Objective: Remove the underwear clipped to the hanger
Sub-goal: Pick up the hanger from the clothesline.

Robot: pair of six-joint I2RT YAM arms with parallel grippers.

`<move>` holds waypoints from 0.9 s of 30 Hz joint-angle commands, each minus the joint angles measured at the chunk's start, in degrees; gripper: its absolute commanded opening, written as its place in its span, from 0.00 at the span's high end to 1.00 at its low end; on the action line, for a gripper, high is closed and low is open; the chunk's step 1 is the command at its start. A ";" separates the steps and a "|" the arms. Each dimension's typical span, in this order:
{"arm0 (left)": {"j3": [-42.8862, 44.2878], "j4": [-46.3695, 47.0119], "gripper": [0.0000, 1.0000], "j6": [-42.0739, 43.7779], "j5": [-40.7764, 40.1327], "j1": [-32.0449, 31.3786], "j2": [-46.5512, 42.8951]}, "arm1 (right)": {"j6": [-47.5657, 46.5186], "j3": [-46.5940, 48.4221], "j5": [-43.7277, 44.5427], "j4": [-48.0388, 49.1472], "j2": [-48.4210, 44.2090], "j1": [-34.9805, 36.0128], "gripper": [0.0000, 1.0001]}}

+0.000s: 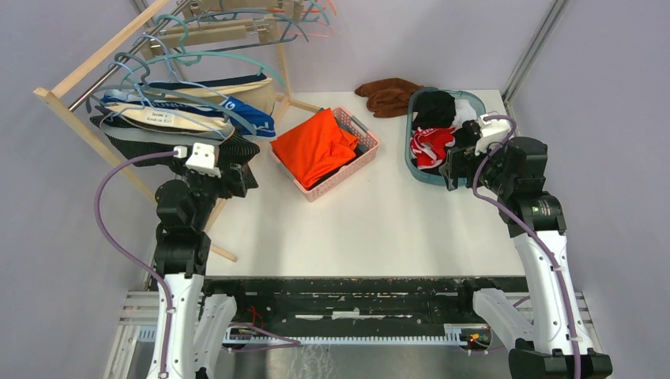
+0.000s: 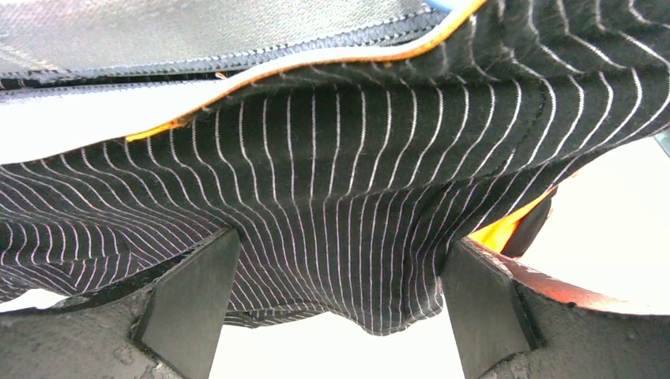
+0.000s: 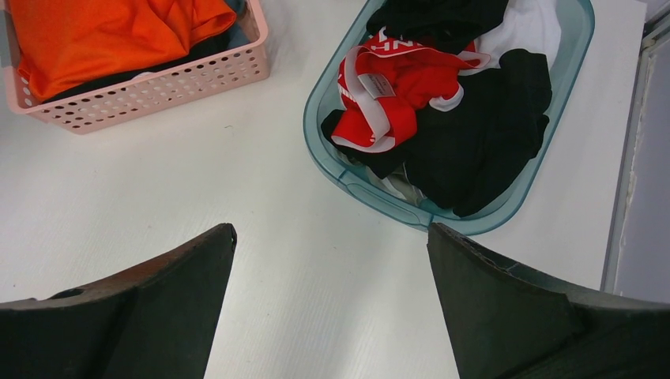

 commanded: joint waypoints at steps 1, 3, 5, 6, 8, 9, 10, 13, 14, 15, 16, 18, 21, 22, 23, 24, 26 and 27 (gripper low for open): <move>1.18 2.52 0.01 -2.07 0.75 0.46 -0.52 | 0.14 -0.21 -0.82 3.29 -0.69 -0.22 0.00; 2.38 0.89 0.01 -1.50 -0.28 0.43 -0.34 | -0.08 -0.09 -0.74 3.21 -0.52 -0.22 0.00; 4.25 -1.66 0.01 -0.71 -2.31 0.40 0.00 | 0.02 0.17 -0.73 3.09 -0.31 -0.22 0.00; 5.52 -3.97 0.01 -0.39 -3.44 0.33 0.26 | -0.02 0.36 -0.80 2.92 -0.27 -0.25 0.00; 8.14 -7.94 0.01 0.32 -5.35 0.20 0.61 | -0.10 0.54 -1.13 2.64 -0.06 -0.23 0.00; 9.45 -10.09 0.01 0.71 -5.97 0.17 0.74 | -0.17 0.61 -1.29 2.59 0.03 -0.22 0.00; 10.87 -12.20 0.01 1.18 -6.30 0.05 0.82 | -0.31 0.62 -1.41 2.52 0.20 -0.25 0.00; 14.89 -18.23 0.01 2.12 -6.67 -0.20 0.94 | -0.61 0.76 -1.35 2.41 0.97 -0.22 0.00; 16.08 -20.10 0.01 2.40 -6.50 -0.28 1.00 | -0.63 0.83 -1.41 2.39 1.16 -0.22 0.00; 17.18 -21.68 0.01 2.49 -6.24 -0.37 1.18 | -0.59 0.95 -1.62 2.29 1.29 -0.25 0.00; 18.26 -23.23 0.01 2.54 -5.96 -0.39 1.34 | -0.67 1.11 -1.92 2.17 1.43 -0.23 0.00; 20.61 -25.99 0.01 2.63 -5.03 -0.53 1.81 | -0.91 1.35 -2.64 1.94 1.52 -0.23 0.00; 24.71 -29.73 0.01 2.62 -4.98 -0.70 2.67 | -1.50 1.95 -3.93 1.28 1.91 -0.19 0.00; 26.21 -30.77 0.01 2.35 -5.42 -0.73 3.08 | -1.50 2.11 -4.12 1.22 2.17 -0.14 0.00; 27.85 -31.81 0.01 2.02 -5.94 -0.82 3.52 | -1.51 2.24 -4.38 1.14 2.50 -0.09 0.00; 29.22 -32.42 0.01 1.71 -6.37 -0.88 3.93 | -1.51 2.41 -4.61 1.10 2.81 -0.13 0.00; 32.06 -32.82 0.01 0.77 -6.94 -0.92 4.92 | -1.51 2.79 -5.33 1.00 3.63 -0.01 0.00; 33.55 -32.81 0.01 0.21 -7.00 -0.92 5.36 | -1.51 2.89 -5.68 1.00 4.07 0.08 0.00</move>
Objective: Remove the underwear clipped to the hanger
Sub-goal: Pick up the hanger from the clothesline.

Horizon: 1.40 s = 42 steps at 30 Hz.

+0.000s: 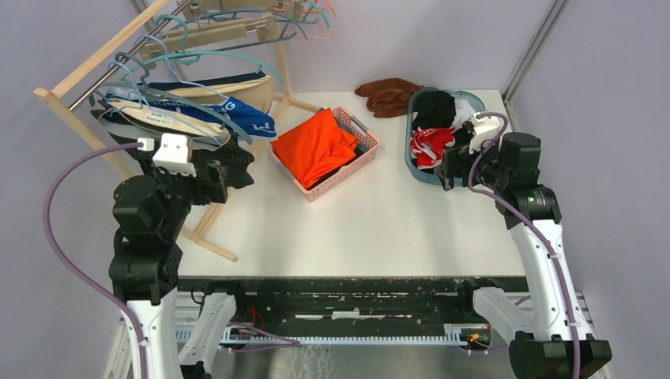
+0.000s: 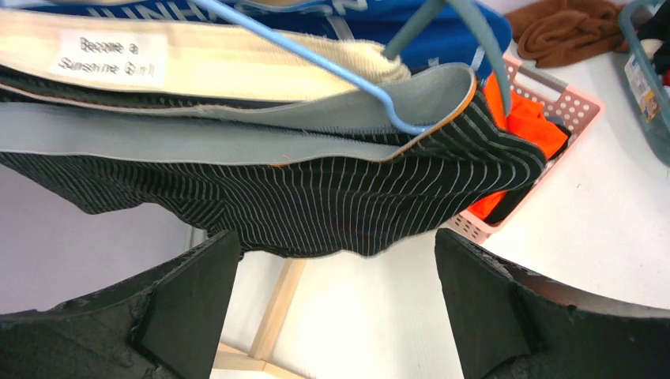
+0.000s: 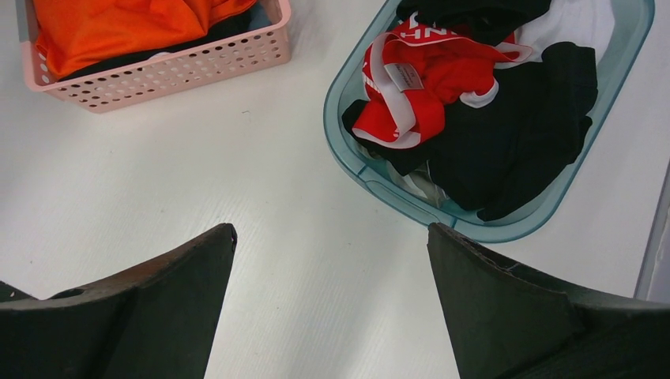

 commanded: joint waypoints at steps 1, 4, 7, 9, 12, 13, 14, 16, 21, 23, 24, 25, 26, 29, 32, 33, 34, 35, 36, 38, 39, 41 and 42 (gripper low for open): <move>7.10 -2.33 0.01 -0.54 -1.11 -0.20 2.29 | -0.50 3.03 -2.23 1.06 1.24 0.19 0.00; 9.94 -1.62 0.01 -1.99 -1.19 -0.18 3.87 | -0.91 2.90 -2.18 0.78 1.41 0.52 0.00; 11.46 1.34 0.01 -3.75 -1.30 -0.18 5.53 | -1.33 2.01 -2.15 1.21 1.08 0.70 0.00; 11.69 4.51 0.01 -5.25 -1.01 -0.19 6.84 | -1.49 1.86 -2.10 1.14 1.13 0.80 0.00; 11.51 9.92 0.01 -6.96 -2.81 -0.23 8.61 | -1.62 1.79 -2.11 1.12 1.10 0.98 0.00; 11.39 11.48 0.01 -7.40 -3.63 -0.14 9.16 | -1.65 1.70 -2.10 1.08 1.07 1.06 0.00; 11.32 12.93 0.00 -7.69 -4.37 -0.17 9.79 | -1.78 1.54 -2.05 1.04 1.00 1.07 0.00; 11.19 15.06 0.02 -8.06 -5.77 -0.18 10.83 | -1.96 1.22 -1.84 0.98 0.87 1.14 0.00; 10.04 16.67 0.06 -8.52 -7.38 -0.18 12.66 | -2.41 0.82 -1.63 1.03 0.58 1.24 0.00; 9.43 16.59 0.09 -8.37 -8.29 -0.16 12.86 | -2.58 0.73 -1.43 0.93 0.60 1.45 0.00; 9.04 16.64 0.10 -8.09 -8.59 -0.18 12.66 | -2.69 0.79 -1.25 0.92 0.62 1.55 0.00; 8.47 16.69 0.12 -7.79 -8.89 -0.18 12.26 | -2.78 0.75 -1.07 0.82 0.61 1.64 0.00; 7.94 16.75 0.13 -7.59 -9.48 -0.18 11.79 | -2.88 0.67 -0.92 0.82 0.58 1.73 0.00; 6.42 17.12 0.18 -6.27 -11.31 -0.18 10.52 | -2.99 0.54 -0.81 0.94 0.58 1.94 0.00; 5.73 16.42 0.21 -5.18 -13.69 -0.22 9.55 | -3.03 0.44 -0.63 0.91 0.70 2.28 0.00; 5.50 16.38 0.22 -4.87 -13.97 -0.11 9.11 | -3.07 0.41 -0.54 0.95 0.67 2.33 0.00; 5.22 16.34 0.23 -4.50 -14.19 -0.19 8.79 | -3.07 0.39 -0.47 0.96 0.72 2.43 0.00; 5.27 16.12 0.25 -4.28 -14.60 -0.09 8.58 | -3.15 0.32 -0.37 1.01 0.74 2.52 0.00; 5.39 15.75 0.27 -3.96 -14.92 -0.09 8.46 | -3.24 0.28 -0.23 1.04 0.78 2.52 0.00; 5.91 15.06 0.29 -3.32 -15.41 -0.09 8.64 | -3.40 0.27 0.01 1.04 0.87 2.73 0.00; 6.24 14.75 0.31 -3.11 -15.38 -0.09 8.81 | -3.42 0.27 0.08 1.02 0.91 2.82 0.00; 7.18 14.19 0.36 -2.94 -15.43 -0.13 9.43 | -3.51 0.20 0.33 1.13 1.10 3.04 0.00; 7.75 13.73 0.37 -2.75 -15.45 -0.10 9.87 | -3.51 0.17 0.45 1.13 1.21 3.15 0.00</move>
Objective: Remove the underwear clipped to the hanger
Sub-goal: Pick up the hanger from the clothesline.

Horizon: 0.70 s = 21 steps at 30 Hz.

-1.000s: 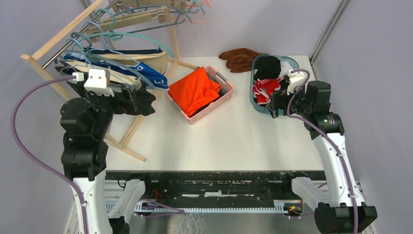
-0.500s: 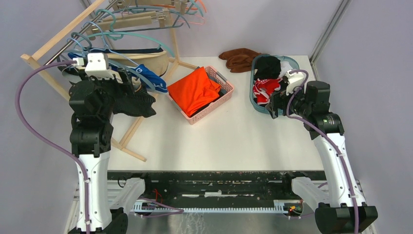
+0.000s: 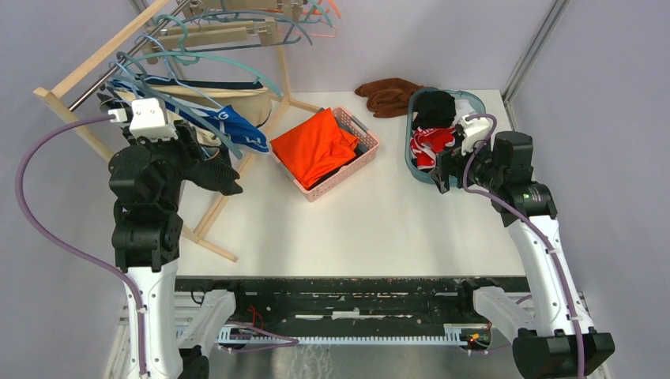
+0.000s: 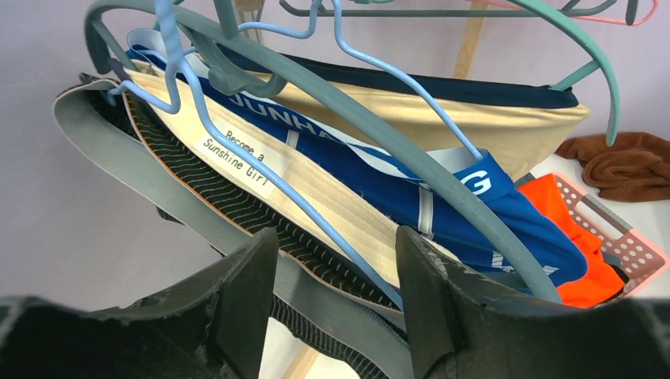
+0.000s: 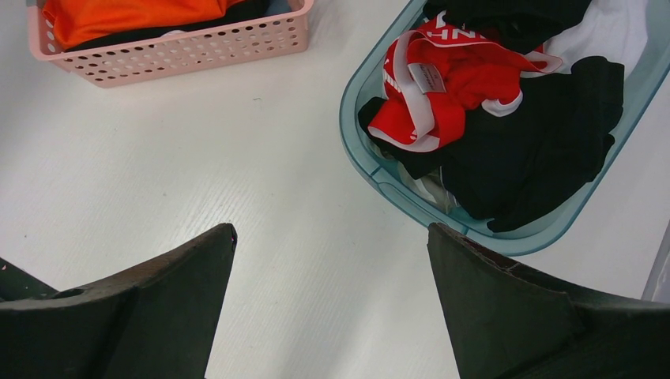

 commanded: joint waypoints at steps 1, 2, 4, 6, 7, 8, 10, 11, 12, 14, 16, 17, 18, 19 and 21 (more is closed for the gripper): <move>3.01 0.07 0.37 2.87 -1.60 0.00 1.37 | -0.84 0.16 1.25 1.50 -0.28 0.58 0.00; 3.25 -0.24 0.37 3.10 -1.66 0.00 1.61 | -0.88 0.18 1.38 1.51 -0.31 0.70 0.00; 3.23 0.22 0.35 3.47 -2.17 0.00 2.02 | -1.09 0.11 1.55 1.42 -0.08 0.99 0.00; 3.63 -0.25 0.35 3.64 -2.21 0.00 2.93 | -1.19 0.16 1.85 1.44 0.04 1.31 0.00; 4.02 -0.80 0.35 3.58 -2.15 0.01 3.36 | -1.28 0.16 2.02 1.44 0.18 1.45 0.00; 4.39 -1.30 0.36 3.48 -2.05 0.00 3.57 | -1.32 0.15 2.17 1.40 0.33 1.58 0.00; 4.30 -1.54 0.37 3.44 -2.11 0.05 3.09 | -1.42 0.05 2.25 1.41 0.51 1.82 0.00; 3.99 -1.49 0.38 3.64 -2.38 0.08 2.55 | -1.50 0.02 2.39 1.42 0.57 1.91 0.00; 3.75 -1.53 0.40 3.89 -2.91 0.18 2.09 | -1.57 0.05 2.52 1.37 0.64 2.10 0.00; 3.15 -1.68 0.43 4.55 -4.21 0.48 1.21 | -1.72 0.03 3.07 1.42 0.78 2.46 0.00; 2.74 -2.08 0.45 5.10 -4.93 0.81 0.65 | -1.93 0.02 3.46 1.34 0.95 2.83 0.00; 2.64 -2.24 0.46 5.24 -5.18 0.94 0.51 | -2.07 0.00 3.62 1.39 1.04 2.98 0.00; 2.38 -2.27 0.47 5.47 -5.38 1.08 0.39 | -2.11 -0.07 3.92 1.36 1.15 3.14 0.00; 2.12 -2.29 0.48 5.60 -5.57 1.25 0.39 | -2.20 -0.05 4.04 1.34 1.21 3.37 0.00; 2.04 -2.41 0.51 5.85 -5.85 1.39 0.64 | -2.41 0.05 4.41 1.31 1.37 3.60 0.00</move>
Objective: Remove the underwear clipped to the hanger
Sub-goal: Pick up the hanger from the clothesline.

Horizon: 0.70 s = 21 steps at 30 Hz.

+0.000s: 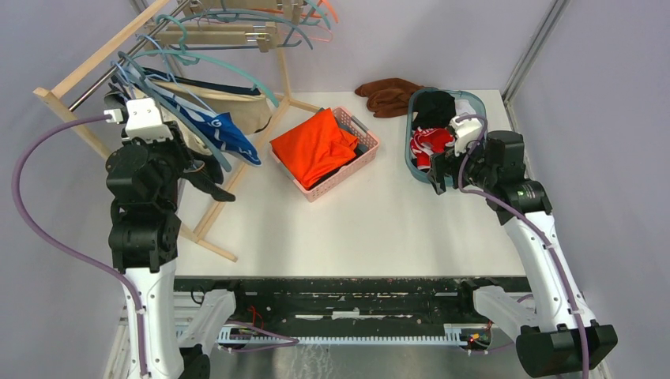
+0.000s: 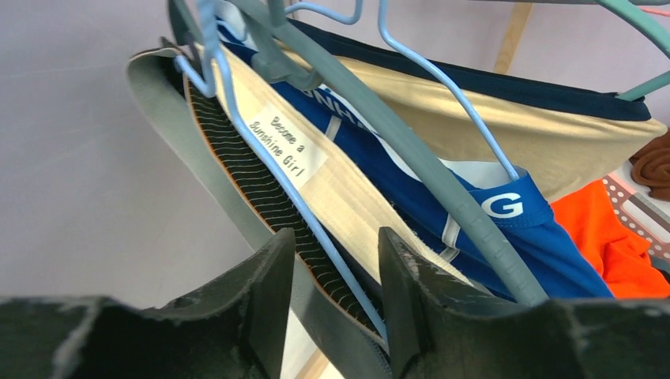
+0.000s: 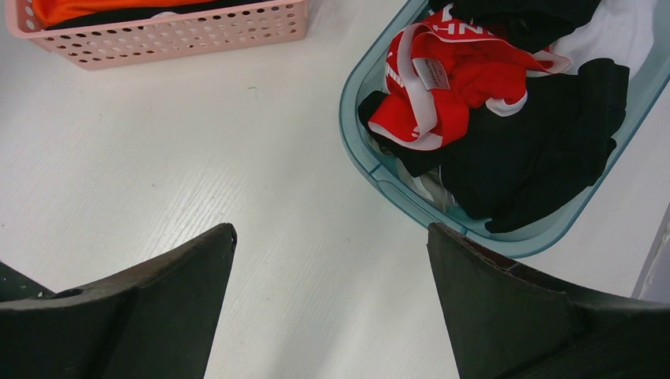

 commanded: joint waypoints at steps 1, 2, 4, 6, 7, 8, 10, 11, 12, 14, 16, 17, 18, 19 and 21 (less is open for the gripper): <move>0.03 0.63 0.52 3.42 -1.97 0.72 -0.33 | -1.15 0.09 1.68 1.21 0.19 0.77 0.00; 0.05 0.68 0.53 3.46 -1.90 0.85 -0.42 | -1.22 0.07 1.86 1.20 0.29 0.83 0.00; 0.31 0.57 0.53 3.50 -2.10 1.03 -0.52 | -1.32 0.09 2.06 1.18 0.42 1.01 0.00; 0.54 0.83 0.54 3.75 -2.32 1.18 -0.46 | -1.40 0.21 2.26 1.07 0.58 1.33 0.00; 0.66 0.94 0.54 3.89 -2.36 1.17 -0.19 | -1.44 0.23 2.41 1.09 0.69 1.54 0.00; 0.95 1.04 0.53 3.98 -2.54 1.16 0.27 | -1.44 0.26 2.52 1.01 0.76 1.67 0.00; 1.42 1.09 0.52 4.03 -2.58 1.18 1.44 | -1.58 0.31 2.71 1.06 0.87 1.86 0.00; 1.64 1.13 0.52 3.99 -2.58 1.23 2.00 | -1.62 0.18 2.77 1.01 0.88 1.95 0.00; 1.77 1.18 0.51 3.83 -2.46 1.18 2.50 | -1.67 0.21 2.81 1.05 0.88 1.99 0.00; 2.05 1.23 0.52 3.69 -2.28 1.18 3.08 | -1.79 0.22 2.89 0.96 0.96 2.21 0.00; 1.87 1.70 0.56 3.64 -2.25 1.19 3.36 | -1.95 0.18 3.11 0.94 0.97 2.50 0.00; 1.86 1.84 0.59 3.49 -2.00 1.16 3.43 | -2.03 0.20 3.27 0.92 0.99 2.61 0.00; 1.85 1.92 0.61 3.32 -1.71 1.17 3.57 | -2.12 0.19 3.45 0.95 1.05 2.74 0.00; 1.97 1.92 0.63 3.03 -1.25 1.20 3.57 | -2.27 0.18 3.59 0.97 1.04 2.86 0.00; 2.11 1.96 0.68 2.40 -0.57 1.16 3.47 | -2.49 0.12 4.06 0.87 1.22 3.25 0.00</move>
